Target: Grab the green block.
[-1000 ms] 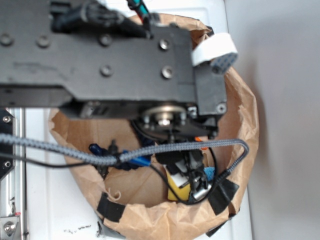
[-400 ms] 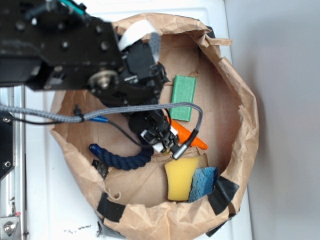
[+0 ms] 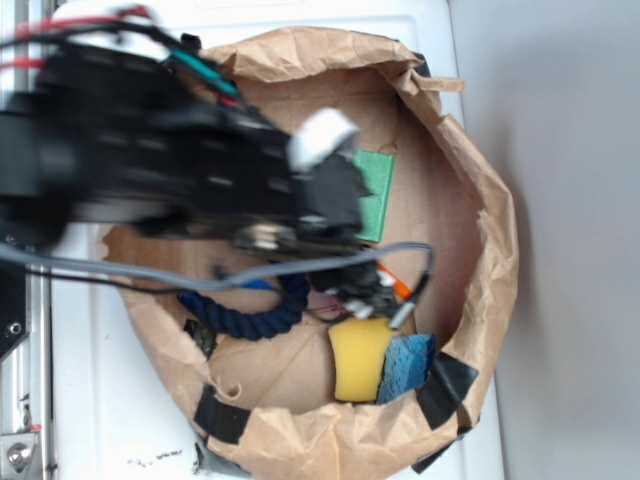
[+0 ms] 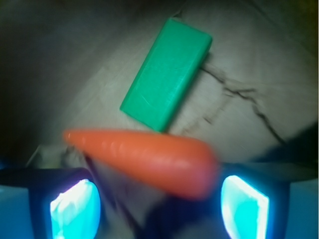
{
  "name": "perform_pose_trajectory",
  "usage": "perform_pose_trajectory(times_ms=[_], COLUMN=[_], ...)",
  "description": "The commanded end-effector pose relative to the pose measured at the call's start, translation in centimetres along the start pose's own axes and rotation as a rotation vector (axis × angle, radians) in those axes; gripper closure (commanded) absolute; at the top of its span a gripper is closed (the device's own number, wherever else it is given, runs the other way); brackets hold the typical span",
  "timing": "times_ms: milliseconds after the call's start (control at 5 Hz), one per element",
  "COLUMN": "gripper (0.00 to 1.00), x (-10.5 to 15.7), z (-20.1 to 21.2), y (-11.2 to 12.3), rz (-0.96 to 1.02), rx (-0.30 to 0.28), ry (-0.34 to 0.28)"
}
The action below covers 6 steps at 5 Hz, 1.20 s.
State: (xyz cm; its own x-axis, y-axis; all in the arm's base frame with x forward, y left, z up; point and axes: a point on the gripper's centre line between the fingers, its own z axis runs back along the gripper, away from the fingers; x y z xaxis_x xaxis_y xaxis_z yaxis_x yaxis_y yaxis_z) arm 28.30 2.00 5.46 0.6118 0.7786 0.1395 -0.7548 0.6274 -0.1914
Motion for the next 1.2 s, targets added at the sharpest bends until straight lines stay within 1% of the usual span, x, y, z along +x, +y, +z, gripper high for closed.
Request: perform_pose_trajectory(times_ms=[0, 200, 400, 600, 800, 1000], gripper=[0.0, 0.0, 0.0, 0.0, 0.0, 0.0], x=[1.8, 1.6, 1.8, 2.3, 2.6, 2.6], z=[-0.6, 0.3, 2.3, 4.5, 4.6, 3.5], y=[-1.0, -0.2, 1.4, 2.7, 3.1, 3.3], rz=[0.011, 0.002, 0.0, 0.002, 0.04, 0.062], rx=[0.02, 0.03, 0.049, 0.034, 0.035, 0.025], ry=[-0.078, -0.08, -0.047, -0.013, -0.036, -0.077])
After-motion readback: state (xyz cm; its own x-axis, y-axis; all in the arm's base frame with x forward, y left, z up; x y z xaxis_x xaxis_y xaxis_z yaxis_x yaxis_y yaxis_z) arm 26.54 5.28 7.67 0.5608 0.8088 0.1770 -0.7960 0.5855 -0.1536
